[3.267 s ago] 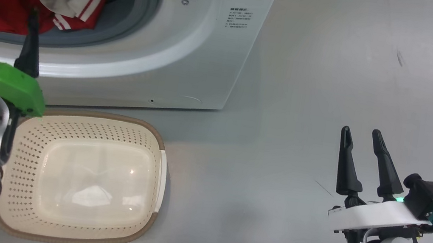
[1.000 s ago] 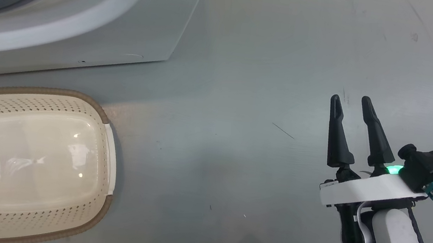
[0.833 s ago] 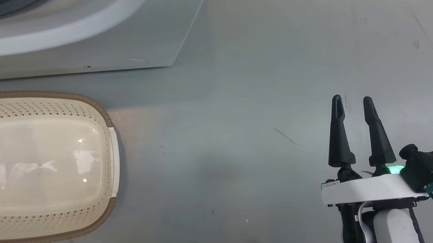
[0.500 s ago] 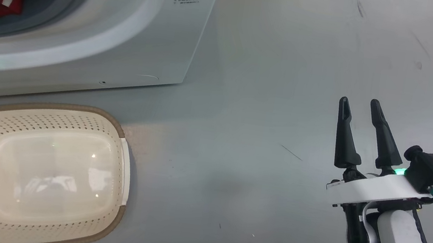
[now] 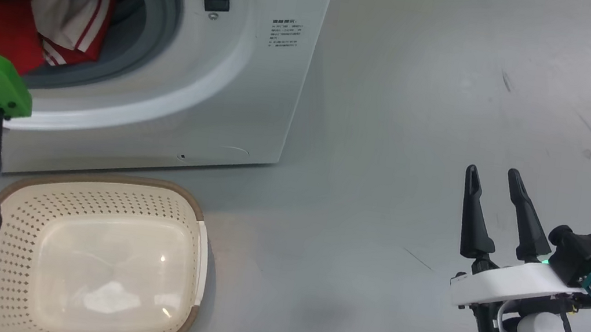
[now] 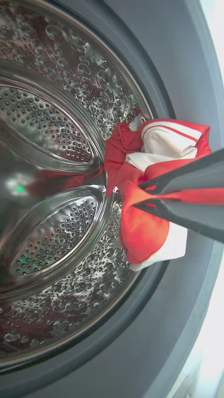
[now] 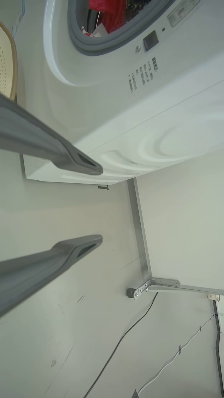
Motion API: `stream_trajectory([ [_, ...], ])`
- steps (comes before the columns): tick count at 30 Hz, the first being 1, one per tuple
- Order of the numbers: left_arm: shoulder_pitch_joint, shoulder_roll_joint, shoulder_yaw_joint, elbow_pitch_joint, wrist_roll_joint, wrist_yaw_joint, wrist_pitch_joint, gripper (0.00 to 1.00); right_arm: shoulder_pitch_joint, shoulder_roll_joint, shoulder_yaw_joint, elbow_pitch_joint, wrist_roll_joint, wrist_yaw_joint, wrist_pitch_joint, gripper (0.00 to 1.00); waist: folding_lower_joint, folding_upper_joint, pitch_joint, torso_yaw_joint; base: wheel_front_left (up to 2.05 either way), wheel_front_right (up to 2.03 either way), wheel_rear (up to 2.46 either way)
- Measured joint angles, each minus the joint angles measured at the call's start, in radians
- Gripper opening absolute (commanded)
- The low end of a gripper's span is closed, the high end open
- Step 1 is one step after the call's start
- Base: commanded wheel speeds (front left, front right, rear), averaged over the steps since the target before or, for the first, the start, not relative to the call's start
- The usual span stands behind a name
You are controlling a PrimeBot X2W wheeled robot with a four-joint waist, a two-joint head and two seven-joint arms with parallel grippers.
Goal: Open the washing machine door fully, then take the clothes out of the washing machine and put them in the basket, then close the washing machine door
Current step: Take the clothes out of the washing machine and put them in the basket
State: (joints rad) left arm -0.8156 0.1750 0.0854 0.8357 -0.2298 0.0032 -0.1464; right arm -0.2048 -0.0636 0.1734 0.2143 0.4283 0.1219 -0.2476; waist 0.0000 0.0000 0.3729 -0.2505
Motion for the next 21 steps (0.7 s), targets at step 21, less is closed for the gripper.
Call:
stream_trajectory([
  [21,0.223,-0.093,-0.031,-0.088,-0.034,-0.097,-0.106,0.0,0.137,-0.021,-0.035,0.019,-0.01,0.0,0.0,1.0,0.0,0.0,-0.242,0.108,0.0,0.0,0.0],
])
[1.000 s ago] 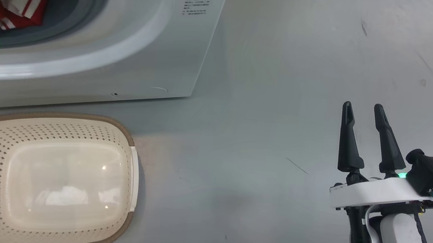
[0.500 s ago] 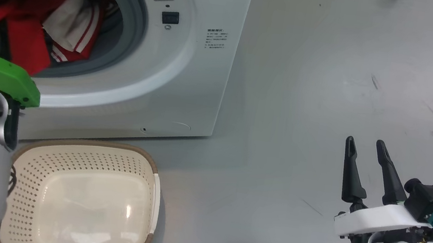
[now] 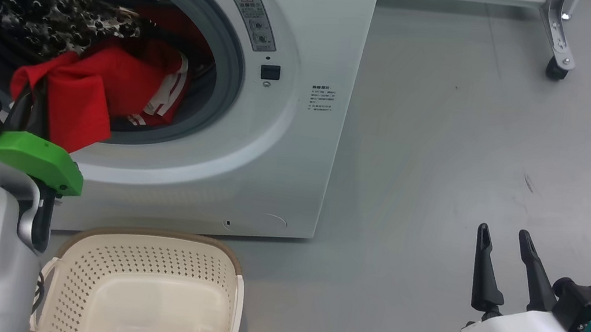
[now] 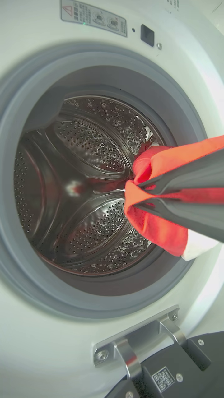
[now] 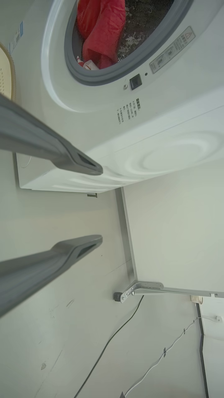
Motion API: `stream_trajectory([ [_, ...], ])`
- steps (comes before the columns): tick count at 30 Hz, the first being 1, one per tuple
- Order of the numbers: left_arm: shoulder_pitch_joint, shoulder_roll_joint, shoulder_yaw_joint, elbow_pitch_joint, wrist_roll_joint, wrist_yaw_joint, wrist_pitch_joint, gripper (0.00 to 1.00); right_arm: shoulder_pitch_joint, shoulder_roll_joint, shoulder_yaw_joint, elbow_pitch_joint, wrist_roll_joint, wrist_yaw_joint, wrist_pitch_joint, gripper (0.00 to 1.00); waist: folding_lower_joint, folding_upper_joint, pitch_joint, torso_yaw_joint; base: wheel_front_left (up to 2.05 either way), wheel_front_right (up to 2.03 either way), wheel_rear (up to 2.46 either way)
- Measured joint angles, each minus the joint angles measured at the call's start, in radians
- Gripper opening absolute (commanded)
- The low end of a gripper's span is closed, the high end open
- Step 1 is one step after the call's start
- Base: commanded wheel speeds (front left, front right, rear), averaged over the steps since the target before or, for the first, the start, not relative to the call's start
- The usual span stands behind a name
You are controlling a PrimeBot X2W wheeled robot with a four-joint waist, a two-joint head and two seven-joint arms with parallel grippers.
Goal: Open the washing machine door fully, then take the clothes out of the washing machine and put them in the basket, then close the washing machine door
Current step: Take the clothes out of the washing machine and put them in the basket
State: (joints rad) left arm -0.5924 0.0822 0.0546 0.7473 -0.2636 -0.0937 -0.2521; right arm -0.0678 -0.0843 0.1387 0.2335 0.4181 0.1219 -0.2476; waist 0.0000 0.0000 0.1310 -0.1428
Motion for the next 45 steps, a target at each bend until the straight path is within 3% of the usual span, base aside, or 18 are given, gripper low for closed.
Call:
stream_trajectory([
  [11,0.06,-0.002,0.014,-0.277,0.002,-0.01,0.0,0.0,0.063,0.0,-0.002,0.001,-0.006,0.0,0.0,1.0,0.0,0.0,-0.092,0.044,0.0,0.0,0.0],
  [18,0.136,-0.01,0.013,-0.363,0.002,-0.014,0.0,0.0,0.08,0.001,0.007,-0.001,-0.007,0.0,0.0,1.0,0.0,0.0,-0.125,0.066,0.0,0.0,0.0],
  [35,0.376,-0.015,-0.049,-0.362,0.019,-0.018,0.006,0.0,0.097,0.005,0.034,-0.033,-0.012,0.0,0.0,1.0,0.0,0.0,-0.093,0.055,0.0,0.0,0.0],
  [45,0.418,-0.014,-0.086,-0.286,0.049,-0.018,0.08,0.0,0.079,0.004,0.039,-0.058,-0.016,0.0,0.0,1.0,0.0,0.0,-0.019,0.022,0.0,0.0,0.0],
])
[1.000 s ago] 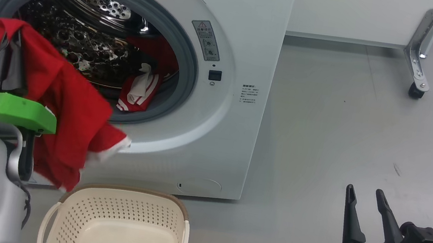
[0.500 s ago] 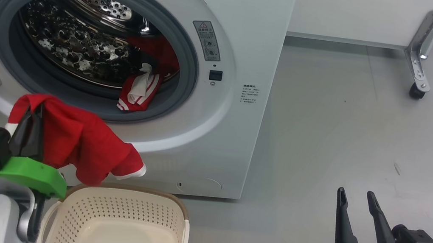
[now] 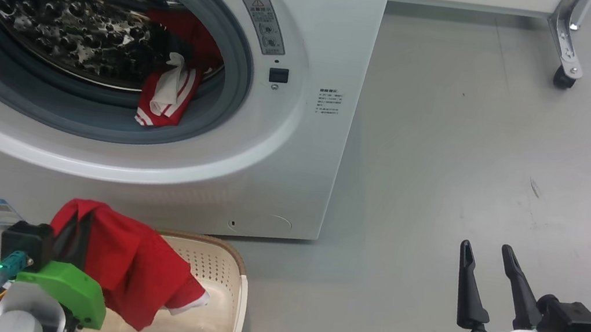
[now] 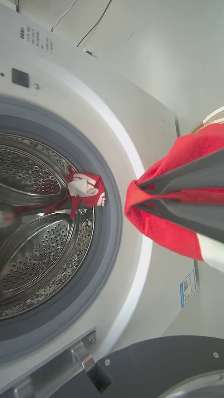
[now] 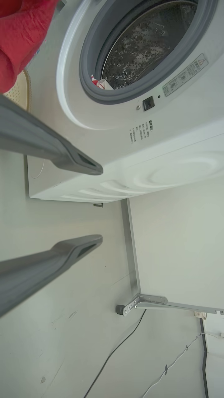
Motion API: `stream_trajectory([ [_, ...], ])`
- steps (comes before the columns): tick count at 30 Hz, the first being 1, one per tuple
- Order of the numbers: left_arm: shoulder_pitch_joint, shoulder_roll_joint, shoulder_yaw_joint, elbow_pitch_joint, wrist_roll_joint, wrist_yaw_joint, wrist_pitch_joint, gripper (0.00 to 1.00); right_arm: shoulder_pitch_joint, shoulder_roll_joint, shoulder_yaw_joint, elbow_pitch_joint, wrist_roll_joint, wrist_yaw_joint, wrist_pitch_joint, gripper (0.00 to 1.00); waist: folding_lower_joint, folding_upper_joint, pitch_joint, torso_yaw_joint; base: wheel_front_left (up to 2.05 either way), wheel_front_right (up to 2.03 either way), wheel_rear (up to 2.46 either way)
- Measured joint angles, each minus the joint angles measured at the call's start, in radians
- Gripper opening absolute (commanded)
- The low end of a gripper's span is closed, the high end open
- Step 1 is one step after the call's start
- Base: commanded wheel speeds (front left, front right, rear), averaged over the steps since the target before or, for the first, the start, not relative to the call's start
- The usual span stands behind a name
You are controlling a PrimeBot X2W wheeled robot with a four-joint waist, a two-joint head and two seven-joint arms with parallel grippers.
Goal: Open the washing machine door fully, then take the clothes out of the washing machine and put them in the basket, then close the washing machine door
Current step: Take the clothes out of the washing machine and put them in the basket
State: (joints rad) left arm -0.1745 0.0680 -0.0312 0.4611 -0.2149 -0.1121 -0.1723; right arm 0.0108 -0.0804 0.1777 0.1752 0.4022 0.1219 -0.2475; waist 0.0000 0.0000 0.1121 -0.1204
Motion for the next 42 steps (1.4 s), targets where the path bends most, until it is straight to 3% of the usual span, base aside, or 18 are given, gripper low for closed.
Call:
stream_trajectory([
  [27,-0.088,0.045,-0.007,0.244,0.051,0.04,0.129,0.0,-0.108,0.004,0.019,-0.02,0.005,0.0,0.0,1.0,0.0,0.0,0.231,-0.161,0.0,0.0,0.0],
  [42,-0.158,0.049,-0.005,0.387,0.058,0.063,0.151,0.0,-0.144,0.01,0.017,-0.011,0.011,0.0,0.0,1.0,0.0,0.0,0.315,-0.203,0.0,0.0,0.0],
])
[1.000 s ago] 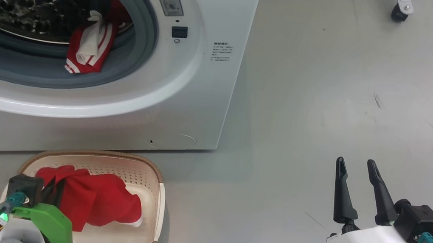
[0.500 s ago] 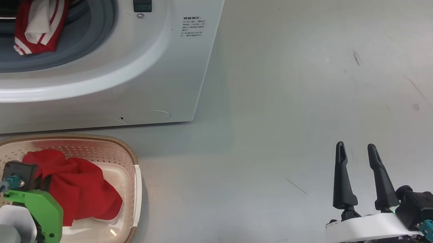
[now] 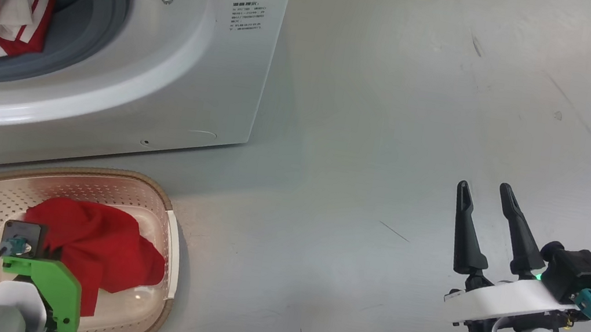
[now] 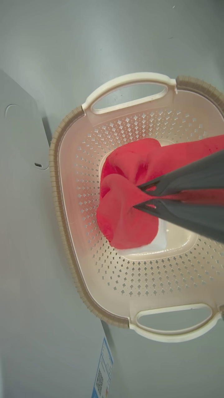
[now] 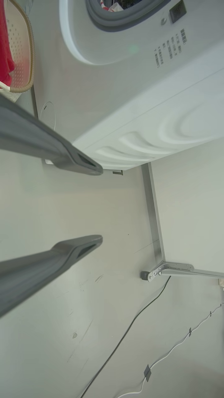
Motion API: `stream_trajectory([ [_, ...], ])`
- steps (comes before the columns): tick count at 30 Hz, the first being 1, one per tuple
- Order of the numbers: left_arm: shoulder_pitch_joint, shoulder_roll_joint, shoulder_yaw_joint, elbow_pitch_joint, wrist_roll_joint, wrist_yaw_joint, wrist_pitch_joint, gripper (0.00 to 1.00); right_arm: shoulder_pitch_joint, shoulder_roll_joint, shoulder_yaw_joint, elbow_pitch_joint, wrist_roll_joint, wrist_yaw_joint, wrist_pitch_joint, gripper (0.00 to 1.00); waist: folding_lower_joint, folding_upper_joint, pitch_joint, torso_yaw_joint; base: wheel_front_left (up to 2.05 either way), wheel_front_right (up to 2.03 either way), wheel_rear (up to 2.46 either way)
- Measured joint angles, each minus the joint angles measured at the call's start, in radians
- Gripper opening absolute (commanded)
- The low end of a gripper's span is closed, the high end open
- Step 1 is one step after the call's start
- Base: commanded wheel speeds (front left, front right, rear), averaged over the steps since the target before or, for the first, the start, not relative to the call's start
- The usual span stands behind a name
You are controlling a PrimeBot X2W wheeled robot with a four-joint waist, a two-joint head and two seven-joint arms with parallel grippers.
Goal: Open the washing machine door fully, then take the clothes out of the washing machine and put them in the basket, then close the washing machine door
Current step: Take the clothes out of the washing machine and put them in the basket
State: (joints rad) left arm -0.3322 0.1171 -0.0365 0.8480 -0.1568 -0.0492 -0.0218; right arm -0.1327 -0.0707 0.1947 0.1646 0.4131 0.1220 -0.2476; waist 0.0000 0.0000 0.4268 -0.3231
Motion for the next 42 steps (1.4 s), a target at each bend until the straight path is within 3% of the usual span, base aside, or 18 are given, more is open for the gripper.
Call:
stream_trajectory([
  [2,-0.002,0.0,0.0,0.017,0.0,0.001,0.0,0.0,-0.005,0.0,0.0,0.001,0.0,0.0,0.0,1.0,0.0,0.0,0.001,0.0,0.0,0.0,0.0],
  [3,-0.003,0.0,0.0,0.023,0.0,0.001,0.0,0.43,-0.006,0.0,0.0,0.002,0.0,0.0,0.0,1.0,0.0,0.0,0.001,0.0,0.0,0.0,0.0],
  [4,-0.007,0.0,0.0,0.029,0.0,0.001,-0.002,0.43,-0.006,0.0,0.0,0.003,0.0,0.0,0.0,1.0,0.0,0.0,0.001,0.001,0.0,0.0,0.0],
  [5,-0.011,0.0,-0.001,0.034,0.0,0.001,-0.01,1.0,-0.007,0.001,-0.001,0.005,0.0,0.0,0.0,1.0,0.0,0.0,0.001,0.002,0.0,0.0,0.0],
  [18,-0.036,-0.02,-0.01,0.1,-0.001,-0.002,-0.095,1.0,-0.007,-0.002,-0.021,0.025,-0.001,0.0,0.0,1.0,0.0,0.0,-0.059,0.035,0.0,0.0,0.0],
  [24,-0.039,-0.041,-0.009,0.098,-0.012,-0.023,-0.17,1.0,-0.006,-0.012,-0.036,0.035,-0.002,0.0,0.0,1.0,0.0,0.0,-0.109,0.062,0.0,0.0,0.0],
  [42,-0.042,-0.065,-0.052,-0.02,-0.018,-0.055,-0.227,1.0,0.069,-0.026,-0.07,0.052,-0.004,0.0,0.0,1.0,0.0,0.0,-0.295,0.189,0.0,0.0,0.0],
])
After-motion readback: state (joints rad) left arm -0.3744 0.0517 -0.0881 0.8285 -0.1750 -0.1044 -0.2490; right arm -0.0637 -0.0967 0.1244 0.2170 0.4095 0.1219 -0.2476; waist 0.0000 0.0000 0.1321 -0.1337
